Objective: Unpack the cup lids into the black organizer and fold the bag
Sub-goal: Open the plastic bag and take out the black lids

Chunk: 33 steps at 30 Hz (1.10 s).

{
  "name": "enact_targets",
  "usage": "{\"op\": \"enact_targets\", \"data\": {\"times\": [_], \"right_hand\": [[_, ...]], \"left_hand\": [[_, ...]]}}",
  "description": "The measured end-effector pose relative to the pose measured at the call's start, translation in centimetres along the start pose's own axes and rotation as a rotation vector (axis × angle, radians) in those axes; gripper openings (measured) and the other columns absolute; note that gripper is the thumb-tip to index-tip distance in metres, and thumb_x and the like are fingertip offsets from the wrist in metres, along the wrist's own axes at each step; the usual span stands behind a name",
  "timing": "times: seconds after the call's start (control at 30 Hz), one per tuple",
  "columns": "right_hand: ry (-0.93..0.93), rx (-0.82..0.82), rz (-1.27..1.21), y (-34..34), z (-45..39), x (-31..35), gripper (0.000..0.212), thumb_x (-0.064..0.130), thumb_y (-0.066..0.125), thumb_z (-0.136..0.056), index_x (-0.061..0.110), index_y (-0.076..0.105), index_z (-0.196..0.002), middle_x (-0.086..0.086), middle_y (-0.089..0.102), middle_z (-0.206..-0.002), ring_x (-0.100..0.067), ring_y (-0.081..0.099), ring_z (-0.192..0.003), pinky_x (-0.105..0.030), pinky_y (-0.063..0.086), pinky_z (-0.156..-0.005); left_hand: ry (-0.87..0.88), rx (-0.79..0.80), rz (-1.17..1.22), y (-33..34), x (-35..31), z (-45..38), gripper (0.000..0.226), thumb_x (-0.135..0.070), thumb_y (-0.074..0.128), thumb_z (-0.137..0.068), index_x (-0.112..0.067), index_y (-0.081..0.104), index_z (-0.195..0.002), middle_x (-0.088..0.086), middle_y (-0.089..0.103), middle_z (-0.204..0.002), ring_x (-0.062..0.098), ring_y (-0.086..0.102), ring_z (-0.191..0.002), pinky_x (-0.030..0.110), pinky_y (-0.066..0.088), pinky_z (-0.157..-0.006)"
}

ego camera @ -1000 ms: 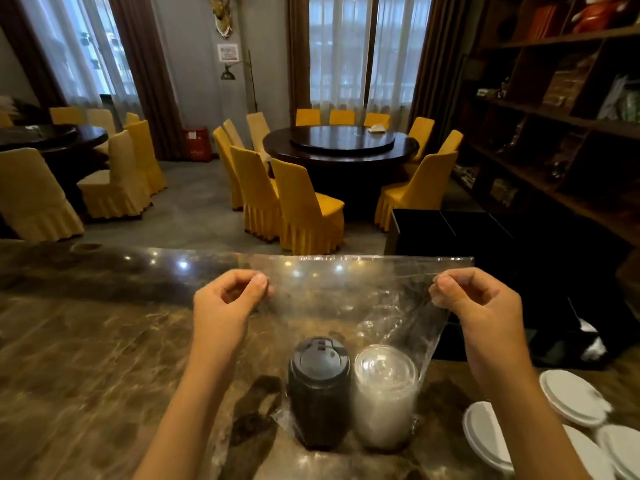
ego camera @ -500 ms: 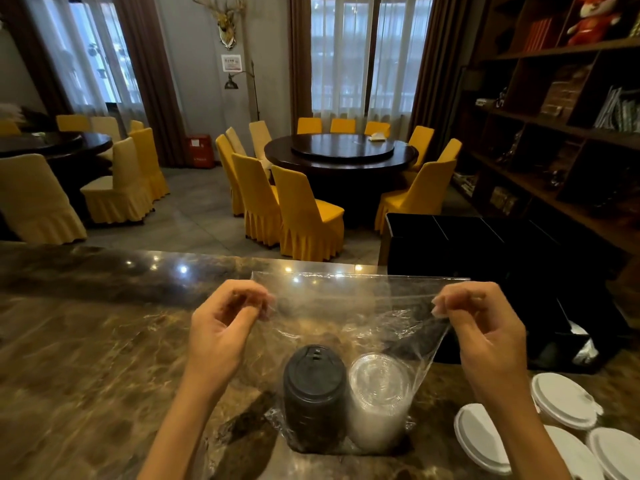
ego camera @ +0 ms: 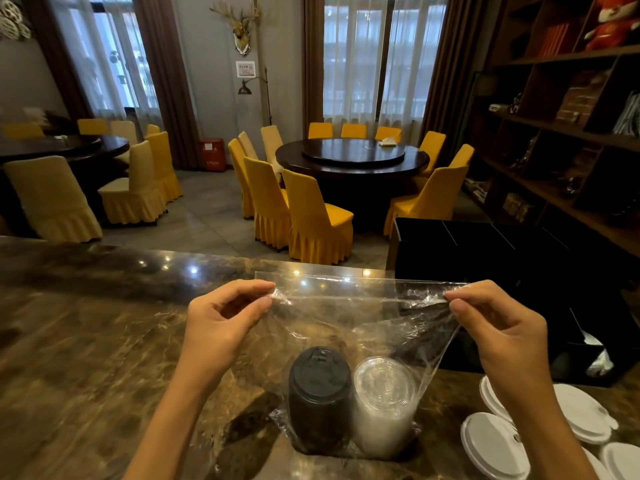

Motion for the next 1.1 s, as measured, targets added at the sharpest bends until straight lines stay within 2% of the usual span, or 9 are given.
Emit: {"op": "enact_targets", "data": {"times": [0.17, 0.4, 0.5, 0.6, 0.73, 0.83, 0.9, 1.0, 1.1], "right_hand": [[0.054, -0.086, -0.077, -0.5, -1.1, 0.5, 0.008, 0.025, 0.065, -0.088, 0.025, 0.072, -0.087, 0.006, 0.063, -0.107, -0.009, 0.063, -0.101, -0.016, 0.054, -0.078], [0.088, -0.207, -0.082, -1.7, -3.9, 3.8, 0.008, 0.020, 0.063, -0.095, 0.018, 0.070, -0.093, 0.005, 0.071, -0.088, -0.019, 0.068, -0.089, -0.025, 0.057, -0.080], [-0.179, -0.260, 0.121, -2.0, -4.1, 9.5, 0.009, 0.013, 0.059, -0.097, 0.015, 0.065, -0.104, 0.013, 0.067, -0.094, -0.009, 0.065, -0.090, -0.022, 0.054, -0.079], [-0.442, 0.201, 0.189, 2.7, -4.1, 15.0, 0.023, 0.008, 0.051, -0.095, 0.009, 0.065, -0.114, 0.003, 0.069, -0.104, -0.008, 0.066, -0.099, -0.019, 0.053, -0.083], [-0.359, 0.746, 0.627, 10.3, -5.1, 14.2, 0.051, -0.005, 0.053, -0.088, 0.019, 0.058, -0.133, 0.003, 0.063, -0.126, -0.007, 0.056, -0.114, -0.019, 0.049, -0.092], [-0.094, 1.013, 0.707, 13.2, -5.7, 10.5, 0.059, -0.011, 0.048, -0.090, 0.019, 0.050, -0.141, -0.001, 0.065, -0.124, 0.000, 0.063, -0.080, -0.014, 0.053, -0.072], [0.058, 1.190, 0.709, 13.8, -5.5, 8.7, 0.058, -0.010, 0.042, -0.093, 0.020, 0.050, -0.140, -0.003, 0.071, -0.102, -0.003, 0.060, -0.050, -0.017, 0.051, -0.051], [-0.101, 1.168, 0.742, 14.6, -7.3, 9.9, 0.044, -0.003, 0.044, -0.095, 0.021, 0.066, -0.124, 0.012, 0.067, -0.084, 0.008, 0.058, -0.058, -0.010, 0.046, -0.053], [-0.320, 1.051, 0.697, 15.7, -8.0, 12.2, 0.031, 0.007, 0.055, -0.095, 0.021, 0.069, -0.119, 0.011, 0.065, -0.106, 0.002, 0.060, -0.092, -0.012, 0.050, -0.075]], "left_hand": [[0.049, -0.046, 0.025, -0.1, -1.6, -0.9, 0.009, -0.023, 0.067, -0.085, -0.025, 0.076, -0.086, -0.005, 0.073, -0.106, 0.011, 0.068, -0.098, 0.020, 0.057, -0.078], [0.083, -0.050, 0.036, 0.3, -4.3, -3.2, 0.012, -0.019, 0.064, -0.095, -0.019, 0.073, -0.087, 0.002, 0.074, -0.083, 0.015, 0.070, -0.078, 0.021, 0.057, -0.072], [0.059, -0.039, 0.060, 0.7, -4.1, -3.3, 0.012, -0.017, 0.063, -0.096, -0.015, 0.072, -0.087, 0.004, 0.074, -0.081, 0.017, 0.070, -0.076, 0.022, 0.058, -0.071], [0.051, -0.060, 0.066, 0.7, -4.0, -3.3, 0.014, -0.015, 0.062, -0.097, -0.014, 0.072, -0.087, 0.005, 0.073, -0.080, 0.022, 0.069, -0.077, 0.026, 0.059, -0.073], [0.033, -0.078, 0.085, 0.6, -4.2, -3.4, 0.015, -0.014, 0.061, -0.097, -0.013, 0.072, -0.086, 0.007, 0.073, -0.080, 0.027, 0.069, -0.078, 0.032, 0.059, -0.075], [0.021, -0.085, 0.085, 0.5, -4.2, -3.3, 0.014, -0.013, 0.061, -0.097, -0.012, 0.071, -0.088, 0.008, 0.073, -0.080, 0.023, 0.069, -0.078, 0.029, 0.059, -0.074], [0.020, -0.081, 0.086, 0.8, -4.4, -3.4, 0.013, -0.013, 0.061, -0.097, -0.010, 0.071, -0.090, 0.008, 0.073, -0.081, 0.020, 0.069, -0.077, 0.026, 0.059, -0.074], [0.021, -0.090, 0.070, 0.6, -4.4, -3.3, 0.014, -0.014, 0.061, -0.097, -0.008, 0.071, -0.091, 0.006, 0.073, -0.082, 0.016, 0.070, -0.076, 0.024, 0.059, -0.074], [0.034, -0.094, 0.069, 0.6, -4.4, -3.3, 0.015, -0.013, 0.061, -0.097, -0.004, 0.070, -0.091, 0.006, 0.073, -0.081, 0.011, 0.069, -0.073, 0.022, 0.058, -0.072]]}}
Point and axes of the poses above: each hand's wrist, its own z-axis away from the middle knuckle, its own y-axis out of the palm, x = y × z, the point moved 8 cm from there along -z, towards the middle knuckle
